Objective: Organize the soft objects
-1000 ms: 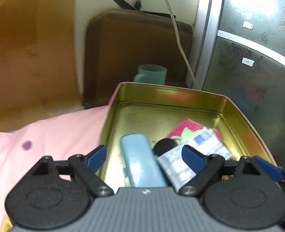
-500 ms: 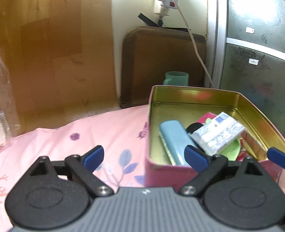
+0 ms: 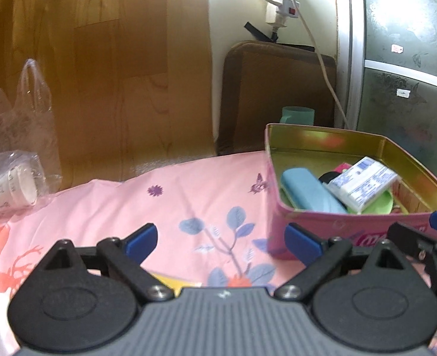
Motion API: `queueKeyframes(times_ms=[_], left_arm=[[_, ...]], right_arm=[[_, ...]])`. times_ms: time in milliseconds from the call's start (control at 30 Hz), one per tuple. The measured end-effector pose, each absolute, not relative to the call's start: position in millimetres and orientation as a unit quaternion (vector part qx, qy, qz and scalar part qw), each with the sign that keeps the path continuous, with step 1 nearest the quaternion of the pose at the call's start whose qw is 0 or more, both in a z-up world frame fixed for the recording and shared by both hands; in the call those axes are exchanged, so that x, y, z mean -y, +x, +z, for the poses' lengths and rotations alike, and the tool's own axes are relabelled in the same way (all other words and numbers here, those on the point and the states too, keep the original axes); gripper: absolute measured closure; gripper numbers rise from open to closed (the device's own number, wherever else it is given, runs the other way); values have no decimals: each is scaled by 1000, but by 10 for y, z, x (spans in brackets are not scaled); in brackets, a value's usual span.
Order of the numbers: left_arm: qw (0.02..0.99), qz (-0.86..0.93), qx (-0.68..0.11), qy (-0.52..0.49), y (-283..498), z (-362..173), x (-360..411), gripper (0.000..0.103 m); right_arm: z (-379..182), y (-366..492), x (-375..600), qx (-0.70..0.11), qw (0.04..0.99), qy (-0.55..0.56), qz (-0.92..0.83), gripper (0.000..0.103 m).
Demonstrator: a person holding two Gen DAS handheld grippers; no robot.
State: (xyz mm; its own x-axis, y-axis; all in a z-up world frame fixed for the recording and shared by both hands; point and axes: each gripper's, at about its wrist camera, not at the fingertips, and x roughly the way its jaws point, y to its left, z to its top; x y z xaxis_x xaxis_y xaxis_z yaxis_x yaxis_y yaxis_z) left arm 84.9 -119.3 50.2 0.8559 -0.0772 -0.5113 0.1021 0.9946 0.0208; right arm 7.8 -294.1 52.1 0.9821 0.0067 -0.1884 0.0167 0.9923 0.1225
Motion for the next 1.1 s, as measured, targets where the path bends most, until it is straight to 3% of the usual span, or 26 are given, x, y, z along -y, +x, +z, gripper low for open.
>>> queueKeyframes(times_ms=[67, 600, 1100], left_arm=[[963, -41, -264, 24, 816, 471, 1123, 7], [962, -3, -274, -5, 702, 203, 434, 4], [959, -70, -271, 37, 547, 23, 660, 1]], right_arm=[[520, 85, 2881, -97, 994, 56, 2, 25], [433, 141, 2191, -127, 991, 1, 34, 25], [206, 214, 2309, -154, 987, 43, -16, 25]])
